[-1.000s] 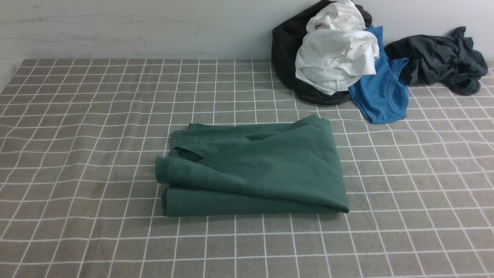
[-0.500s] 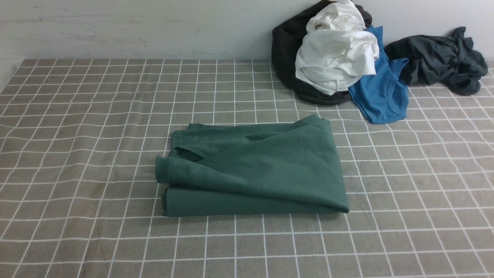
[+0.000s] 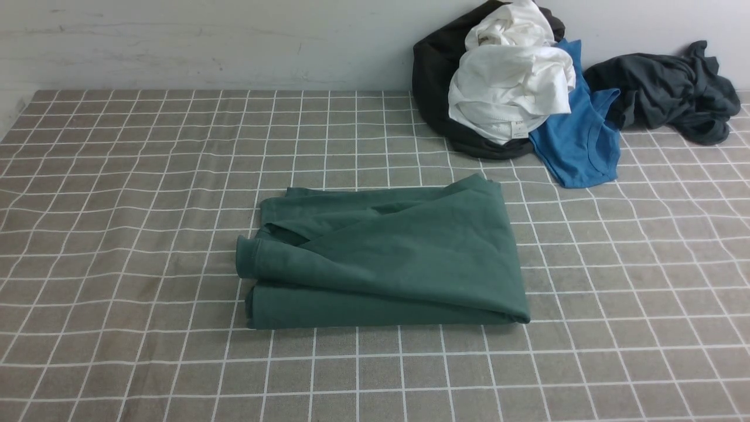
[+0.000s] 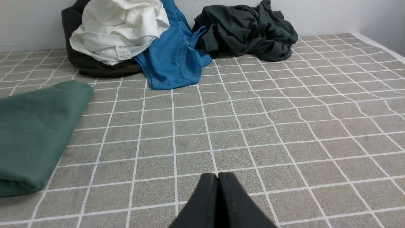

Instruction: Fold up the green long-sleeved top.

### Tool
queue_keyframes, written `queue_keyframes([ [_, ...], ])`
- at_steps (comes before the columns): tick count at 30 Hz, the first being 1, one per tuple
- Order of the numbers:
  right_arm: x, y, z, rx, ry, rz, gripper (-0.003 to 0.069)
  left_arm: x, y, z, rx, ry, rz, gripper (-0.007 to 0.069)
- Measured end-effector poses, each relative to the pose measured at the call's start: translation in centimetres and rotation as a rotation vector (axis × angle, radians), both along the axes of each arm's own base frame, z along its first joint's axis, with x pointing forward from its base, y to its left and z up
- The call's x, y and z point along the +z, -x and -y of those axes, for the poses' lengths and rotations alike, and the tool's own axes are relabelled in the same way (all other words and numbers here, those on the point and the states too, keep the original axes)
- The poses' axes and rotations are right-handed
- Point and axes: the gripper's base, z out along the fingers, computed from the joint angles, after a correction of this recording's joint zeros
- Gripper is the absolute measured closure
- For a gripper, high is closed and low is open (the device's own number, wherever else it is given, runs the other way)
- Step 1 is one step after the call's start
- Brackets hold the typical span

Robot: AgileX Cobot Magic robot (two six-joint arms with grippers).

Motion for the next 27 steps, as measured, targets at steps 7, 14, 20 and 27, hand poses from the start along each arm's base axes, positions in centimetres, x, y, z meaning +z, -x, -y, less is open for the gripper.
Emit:
queue_keyframes([
  [7, -0.03, -0.01, -0.11, 0.013, -0.021, -0.001, 0.0673, 0.0, 0.0, 0.0, 0.0, 0.0, 0.0, 0.0631],
  [14, -0.03, -0.03, -0.35, 0.054, -0.025, -0.002, 0.0673, 0.0, 0.0, 0.01, 0.0, 0.001, 0.0, 0.0631],
  [20, -0.04, -0.02, -0.35, 0.054, -0.025, -0.002, 0.0673, 0.0, 0.0, 0.01, 0.0, 0.001, 0.0, 0.0631],
  [27, -0.04, -0.02, -0.35, 0.054, -0.025, -0.002, 0.0673, 0.0, 0.0, 0.01, 0.0, 0.001, 0.0, 0.0631],
])
